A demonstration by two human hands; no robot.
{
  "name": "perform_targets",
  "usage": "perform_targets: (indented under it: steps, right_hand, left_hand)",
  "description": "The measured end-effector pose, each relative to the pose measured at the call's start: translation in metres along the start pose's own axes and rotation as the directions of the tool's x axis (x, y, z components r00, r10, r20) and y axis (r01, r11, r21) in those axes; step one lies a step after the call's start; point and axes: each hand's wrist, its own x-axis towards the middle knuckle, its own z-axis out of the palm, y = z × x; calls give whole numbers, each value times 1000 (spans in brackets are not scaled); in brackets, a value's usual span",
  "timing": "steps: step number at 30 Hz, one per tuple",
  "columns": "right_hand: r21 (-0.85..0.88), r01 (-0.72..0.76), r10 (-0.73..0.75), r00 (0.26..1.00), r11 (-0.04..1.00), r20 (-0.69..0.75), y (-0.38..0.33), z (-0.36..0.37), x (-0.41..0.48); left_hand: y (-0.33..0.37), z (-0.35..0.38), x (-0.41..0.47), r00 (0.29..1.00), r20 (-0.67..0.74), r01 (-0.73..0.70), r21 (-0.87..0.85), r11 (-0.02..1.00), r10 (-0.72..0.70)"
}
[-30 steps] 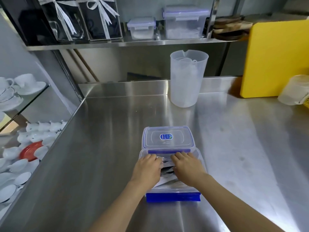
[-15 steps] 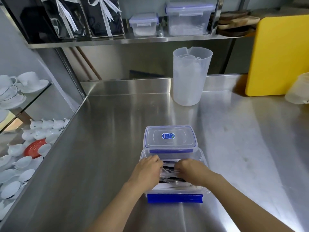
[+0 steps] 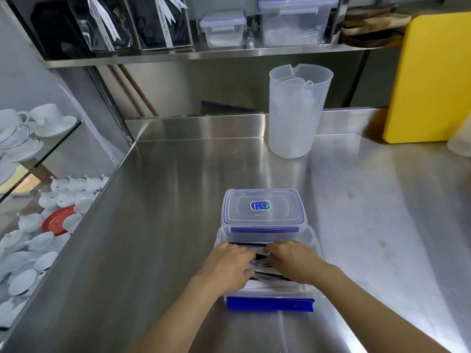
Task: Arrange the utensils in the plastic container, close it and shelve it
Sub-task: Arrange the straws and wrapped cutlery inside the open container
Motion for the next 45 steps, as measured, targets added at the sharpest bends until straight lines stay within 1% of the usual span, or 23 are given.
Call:
perform_targets:
  steps: [3,7,10,12,14,18,25,27,31,32,34,38,40,42,43,45]
  right_hand:
    - [-72,-43,43,999,996,4,1,2,3]
    - [-177,-81,80,997,981,-10,-1,2,8]
    - [-241,-98,102,995,966,3,-3,0,13]
    - [-272,-87,96,995,958,19,-4,-2,16]
    - [-308,-66,84,995,949,45,-5,-4,18]
    - [-378,12,34,993,926,113,-8,-10,23]
    - [-392,37,25,988,919,152,-9,-13,32]
    - [-367,-3,46,993,930,109,-10,-15,32]
    - [-339,-21,6,999,940,-47,-10,-21,22]
    - [-309,-55,24,994,950,-105,-8,-19,21]
    - [-317,-83,38,989,945,-146,-7,-15,17]
    - [-318,-63,22,991,946,-130,-10,-9,19]
    - [-316,-57,21,993,947,-116,-11,-11,22]
    - [-326,-41,29,999,944,-43,-8,-16,25]
    - [-311,-34,32,999,950,-10,-5,-16,27]
    - [-275,-46,66,996,960,63,3,-11,29]
  left_hand:
    - [-4,-1,-2,1000,18,-18,-40,999,19]
    - [-6,-5,-3,1000,-25,-7,-139,990,3]
    - [-6,-5,0,999,-42,12,-115,993,-17]
    - [-4,-6,4,998,-39,42,-44,998,-43]
    - [-1,-5,8,996,-34,81,-17,997,-81]
    - [0,-3,14,993,-67,96,-24,995,-97]
    - [-4,2,19,978,-149,132,-85,988,-143]
    - [-5,-2,19,974,-187,116,-74,991,-128]
    - [-7,-7,20,981,-175,81,-37,996,-86]
    - [-7,-6,20,979,-181,82,-42,996,-89]
    - [-7,-6,20,976,-202,72,-44,996,-80]
    - [-6,-9,22,985,-156,71,11,997,-68]
    - [-5,-8,24,993,-88,80,32,996,-77]
    - [-5,-6,26,994,-16,106,82,991,-105]
    - [-8,-3,27,996,1,92,134,987,-93]
    - [-12,1,29,997,43,57,163,985,-65]
